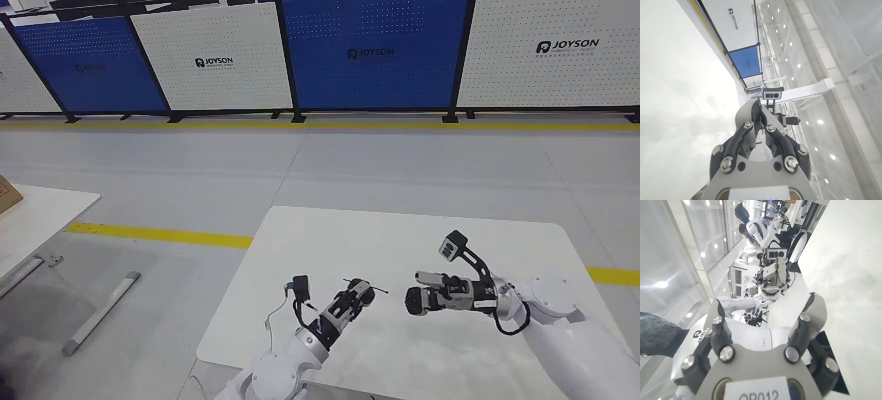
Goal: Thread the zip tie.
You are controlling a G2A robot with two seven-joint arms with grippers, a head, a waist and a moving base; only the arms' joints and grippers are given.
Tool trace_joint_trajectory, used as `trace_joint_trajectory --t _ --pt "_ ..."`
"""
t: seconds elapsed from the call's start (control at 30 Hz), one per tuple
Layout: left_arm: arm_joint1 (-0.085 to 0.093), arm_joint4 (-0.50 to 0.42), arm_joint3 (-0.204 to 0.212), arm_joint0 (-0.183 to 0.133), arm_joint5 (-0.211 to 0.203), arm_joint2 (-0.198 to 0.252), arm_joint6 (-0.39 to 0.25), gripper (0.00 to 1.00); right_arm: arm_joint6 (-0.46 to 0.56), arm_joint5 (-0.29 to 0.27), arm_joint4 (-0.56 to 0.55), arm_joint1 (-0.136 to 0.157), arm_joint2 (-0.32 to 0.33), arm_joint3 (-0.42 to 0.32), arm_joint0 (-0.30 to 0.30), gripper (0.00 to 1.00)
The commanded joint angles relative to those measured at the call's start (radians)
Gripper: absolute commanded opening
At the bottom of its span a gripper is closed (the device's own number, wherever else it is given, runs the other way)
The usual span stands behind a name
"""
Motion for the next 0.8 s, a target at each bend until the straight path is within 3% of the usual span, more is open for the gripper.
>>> trace_joint_trajectory --t 0.0,0.13,0.6,0.77 --pt "0.0 0.022 0.008 -0.001 0.017 0.002 0.009 0.0 0.003 -0.004 0.002 0.005 0.018 -0.013 -0.015 1.0" --pt "-0.005 -0.008 0.019 -0.01 0.04 0.013 0.016 0.0 0.003 -0.004 0.002 0.005 0.018 -0.013 -0.015 1.0" --pt "-0.005 0.01 0.031 -0.018 0.037 0.009 0.019 0.0 0.003 -0.004 0.002 0.005 0.018 -0.013 -0.015 1.0" --pt "0.008 -0.014 0.053 -0.004 0.007 -0.068 -0.048 0.0 0.003 -0.004 0.002 0.005 0.018 -0.013 -0.015 1.0"
